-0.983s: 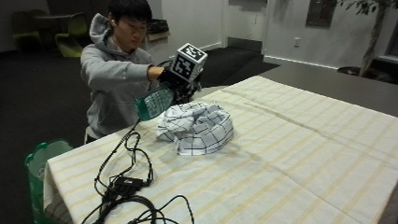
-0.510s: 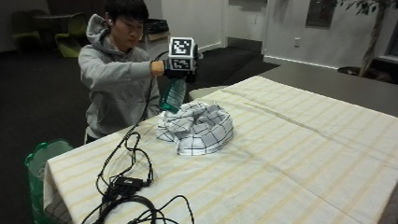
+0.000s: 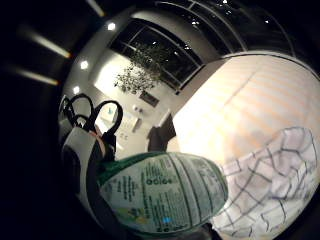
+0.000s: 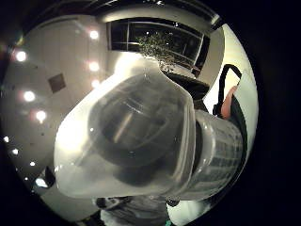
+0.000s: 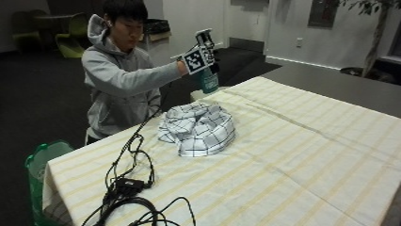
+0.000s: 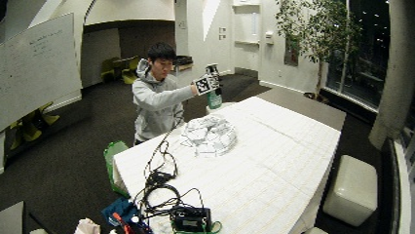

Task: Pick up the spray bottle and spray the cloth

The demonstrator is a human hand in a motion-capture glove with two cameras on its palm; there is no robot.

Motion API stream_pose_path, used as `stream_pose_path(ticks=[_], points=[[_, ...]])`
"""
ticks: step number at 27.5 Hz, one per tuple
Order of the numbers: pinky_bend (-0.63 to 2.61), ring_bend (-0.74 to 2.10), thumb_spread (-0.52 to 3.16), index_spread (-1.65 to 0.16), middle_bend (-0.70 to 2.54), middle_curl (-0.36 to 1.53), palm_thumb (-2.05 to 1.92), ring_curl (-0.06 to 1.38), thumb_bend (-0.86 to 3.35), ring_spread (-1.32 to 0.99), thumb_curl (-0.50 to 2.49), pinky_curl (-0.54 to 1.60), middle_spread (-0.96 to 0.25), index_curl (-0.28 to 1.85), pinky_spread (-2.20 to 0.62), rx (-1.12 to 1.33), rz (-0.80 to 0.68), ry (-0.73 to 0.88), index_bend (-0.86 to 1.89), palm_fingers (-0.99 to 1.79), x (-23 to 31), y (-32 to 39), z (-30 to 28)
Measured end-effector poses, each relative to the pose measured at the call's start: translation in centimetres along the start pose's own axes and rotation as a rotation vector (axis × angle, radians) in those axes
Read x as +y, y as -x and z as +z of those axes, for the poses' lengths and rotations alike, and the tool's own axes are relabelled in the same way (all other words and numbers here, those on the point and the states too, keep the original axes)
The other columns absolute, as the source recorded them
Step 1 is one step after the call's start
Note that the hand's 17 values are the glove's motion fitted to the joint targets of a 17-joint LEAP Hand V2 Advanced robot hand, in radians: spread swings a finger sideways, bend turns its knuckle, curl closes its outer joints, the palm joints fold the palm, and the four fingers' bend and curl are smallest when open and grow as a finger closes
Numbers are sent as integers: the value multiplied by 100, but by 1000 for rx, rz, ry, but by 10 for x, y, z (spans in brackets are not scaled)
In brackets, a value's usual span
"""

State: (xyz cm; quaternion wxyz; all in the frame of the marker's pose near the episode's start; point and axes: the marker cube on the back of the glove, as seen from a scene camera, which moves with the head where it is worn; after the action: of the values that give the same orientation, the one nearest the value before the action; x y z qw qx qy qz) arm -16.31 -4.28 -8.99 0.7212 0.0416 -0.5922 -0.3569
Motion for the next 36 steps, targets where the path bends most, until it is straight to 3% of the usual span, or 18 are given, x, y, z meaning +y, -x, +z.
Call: stream_pose_path(ticks=[5,9,14,19,23,27,29,31,36], points=[[44,70,23,-15,64,52,96,47,-3,-14,74,40,-10,53,-26,-53,17,-53,34,138,-24,-41,43],[42,70,23,-15,63,51,96,47,-4,-13,75,40,-9,53,-26,26,41,-217,33,136,-55,-87,75],[42,67,24,-13,63,51,95,46,-4,-11,75,39,-8,52,-25,132,99,71,30,133,-27,-125,91],[41,64,24,-14,62,51,95,45,-3,-11,75,39,-8,52,-25,100,123,-71,28,133,-59,-133,102],[45,58,31,-16,56,49,95,44,-4,-11,75,39,-7,50,-22,97,167,-17,20,120,-59,-130,105],[47,51,50,-21,45,45,92,41,-4,-11,71,39,-7,45,-17,130,203,-47,10,99,-65,-127,95],[50,44,57,-25,35,43,87,42,-6,-9,68,43,-7,43,-8,166,214,-7,3,52,-56,-130,90],[57,42,62,-28,27,42,81,44,-8,-7,64,47,-6,44,-1,200,220,46,3,24,-41,-132,83],[61,34,72,-33,21,37,73,36,-7,-3,57,42,-4,32,10,252,211,49,3,10,-18,-130,64]])
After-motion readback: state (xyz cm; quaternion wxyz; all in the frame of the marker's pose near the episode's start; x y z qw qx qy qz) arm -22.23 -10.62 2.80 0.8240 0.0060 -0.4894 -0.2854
